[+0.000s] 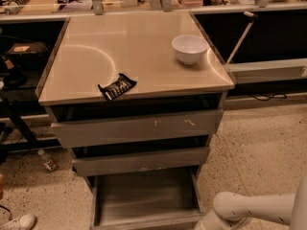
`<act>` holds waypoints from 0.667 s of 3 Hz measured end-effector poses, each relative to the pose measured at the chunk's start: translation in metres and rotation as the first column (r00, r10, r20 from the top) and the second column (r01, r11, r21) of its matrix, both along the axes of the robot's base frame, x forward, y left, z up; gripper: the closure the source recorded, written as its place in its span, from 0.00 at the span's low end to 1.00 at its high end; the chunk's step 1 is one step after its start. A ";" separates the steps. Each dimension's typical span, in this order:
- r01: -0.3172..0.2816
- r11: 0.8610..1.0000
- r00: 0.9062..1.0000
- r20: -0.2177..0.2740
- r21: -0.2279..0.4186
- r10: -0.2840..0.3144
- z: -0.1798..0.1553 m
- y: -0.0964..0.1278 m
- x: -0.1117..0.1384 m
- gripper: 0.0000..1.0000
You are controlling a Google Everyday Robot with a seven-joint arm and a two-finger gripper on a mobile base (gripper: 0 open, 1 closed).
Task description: Close bottom drawer
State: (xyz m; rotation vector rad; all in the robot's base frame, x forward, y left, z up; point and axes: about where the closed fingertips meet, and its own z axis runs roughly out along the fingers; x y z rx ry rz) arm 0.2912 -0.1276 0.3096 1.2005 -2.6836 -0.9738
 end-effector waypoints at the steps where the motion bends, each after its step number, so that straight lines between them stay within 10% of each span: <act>1: 0.071 0.997 0.997 -0.002 0.002 -0.071 -0.043 -0.006 0.019 1.00; 2: 0.135 0.991 0.991 0.009 0.000 -0.135 -0.079 -0.010 0.040 1.00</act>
Offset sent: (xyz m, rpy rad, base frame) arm 0.0697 -0.0168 -0.1194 -0.0081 -0.0293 -0.2172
